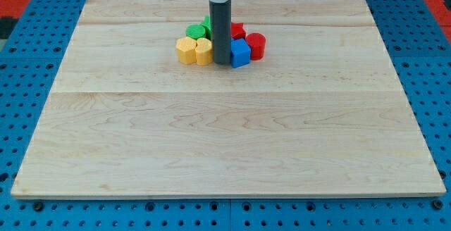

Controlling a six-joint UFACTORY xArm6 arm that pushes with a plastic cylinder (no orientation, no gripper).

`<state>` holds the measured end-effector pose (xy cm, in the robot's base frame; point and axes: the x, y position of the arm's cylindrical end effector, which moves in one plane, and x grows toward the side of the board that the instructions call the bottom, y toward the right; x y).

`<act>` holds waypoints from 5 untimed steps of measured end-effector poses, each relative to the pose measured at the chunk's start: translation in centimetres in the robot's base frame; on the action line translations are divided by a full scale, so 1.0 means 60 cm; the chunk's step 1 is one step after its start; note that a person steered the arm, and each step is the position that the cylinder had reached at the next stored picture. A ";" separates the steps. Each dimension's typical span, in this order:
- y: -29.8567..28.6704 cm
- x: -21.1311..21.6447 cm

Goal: Separate group of blocks

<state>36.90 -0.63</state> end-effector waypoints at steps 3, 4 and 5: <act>0.116 -0.040; 0.123 -0.038; 0.094 0.022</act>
<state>38.20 5.02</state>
